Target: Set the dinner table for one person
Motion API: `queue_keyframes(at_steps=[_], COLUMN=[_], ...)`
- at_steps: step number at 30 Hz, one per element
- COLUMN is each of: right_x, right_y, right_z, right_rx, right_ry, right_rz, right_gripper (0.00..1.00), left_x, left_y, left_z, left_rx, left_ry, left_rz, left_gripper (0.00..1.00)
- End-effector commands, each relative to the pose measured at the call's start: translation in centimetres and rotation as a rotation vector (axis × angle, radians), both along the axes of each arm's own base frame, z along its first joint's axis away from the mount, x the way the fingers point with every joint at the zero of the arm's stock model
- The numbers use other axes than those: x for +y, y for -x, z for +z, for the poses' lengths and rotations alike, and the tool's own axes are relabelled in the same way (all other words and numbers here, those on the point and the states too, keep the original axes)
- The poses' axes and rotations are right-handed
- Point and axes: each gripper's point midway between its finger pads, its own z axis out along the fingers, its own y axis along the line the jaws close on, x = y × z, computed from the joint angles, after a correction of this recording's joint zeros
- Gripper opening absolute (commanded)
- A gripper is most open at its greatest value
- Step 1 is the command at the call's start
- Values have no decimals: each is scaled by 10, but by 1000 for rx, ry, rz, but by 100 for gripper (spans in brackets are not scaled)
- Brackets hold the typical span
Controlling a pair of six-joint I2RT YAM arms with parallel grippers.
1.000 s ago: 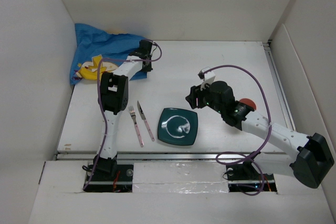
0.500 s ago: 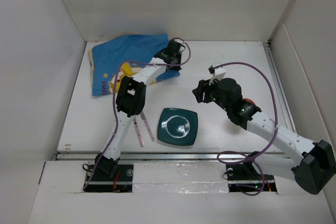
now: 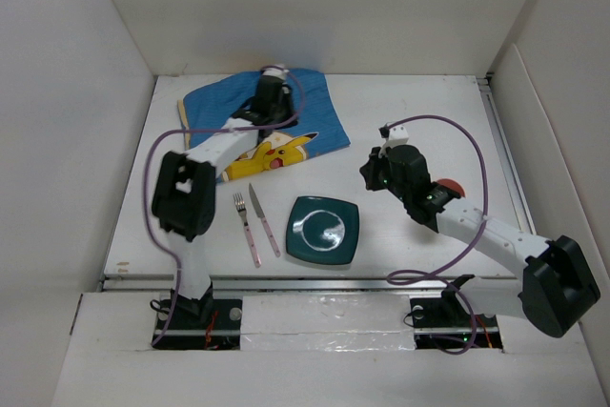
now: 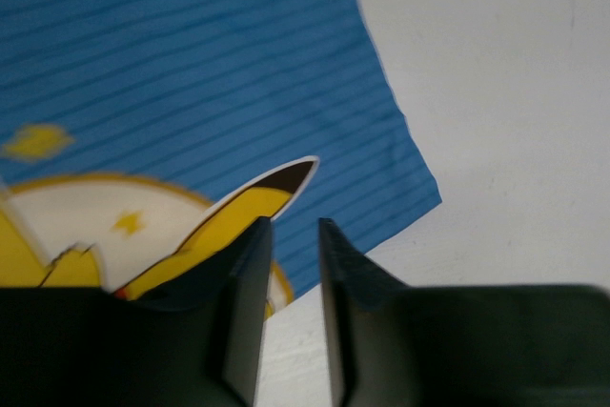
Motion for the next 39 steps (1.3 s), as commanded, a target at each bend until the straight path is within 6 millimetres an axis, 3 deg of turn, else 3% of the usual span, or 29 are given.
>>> queue_keyframes(at_steps=[1, 2, 3, 4, 5, 6, 7, 8, 9, 10, 12, 14, 15, 21, 29, 33, 39], right_x=[3, 2, 5, 8, 12, 12, 13, 19, 19, 20, 23, 25, 26, 27, 29, 29, 30], right_y=[-23, -29, -33, -42, -47, -53, -59, -65, -70, -71, -74, -70, -64, -55, -51, -51, -53], right_z=[6, 3, 0, -6, -9, -12, -15, -24, -26, -28, -25, -21, -18, -5, 0, -5, -11], right_rx=[-31, -24, -15, 8, 16, 20, 27, 48, 55, 63, 46, 28, 14, -21, -35, -24, -11], right_ry=[-73, -75, -78, -83, -85, -88, -87, -83, -81, -77, -86, -93, -90, -80, -85, -76, -74], right_rz=[-73, -88, -90, -107, -105, -106, -108, -100, -100, -96, -91, -81, -68, -34, -1, -4, -4], right_gripper=[0, 0, 6, 13, 26, 34, 39, 44, 46, 46, 47, 49, 49, 55, 60, 60, 60], left_x=[74, 96, 113, 133, 150, 168, 176, 196, 209, 216, 238, 243, 259, 284, 300, 310, 313], left_y=[12, 22, 44, 58, 70, 92, 106, 117, 139, 147, 173, 184, 189, 205, 185, 172, 176], left_z=[114, 110, 73, 94, 88, 49, 60, 50, 17, 23, -14, -24, -35, -72, -104, -110, -112], left_rx=[-226, -222, -144, -188, -191, -116, -125, -122, -53, -65, 4, 44, 51, 103, 180, 206, 168], left_ry=[239, 257, 286, 330, 319, 262, 316, 302, 264, 336, 316, 379, 406, 405, 361, 360, 387], left_rz=[286, 380, 465, 530, 606, 671, 727, 814, 870, 923, 998, 989, 1030, 1152, 1292, 1339, 1358], left_gripper=[17, 14, 14, 16, 21, 26, 28, 32, 41, 47, 55, 58, 58, 66, 65, 57, 40])
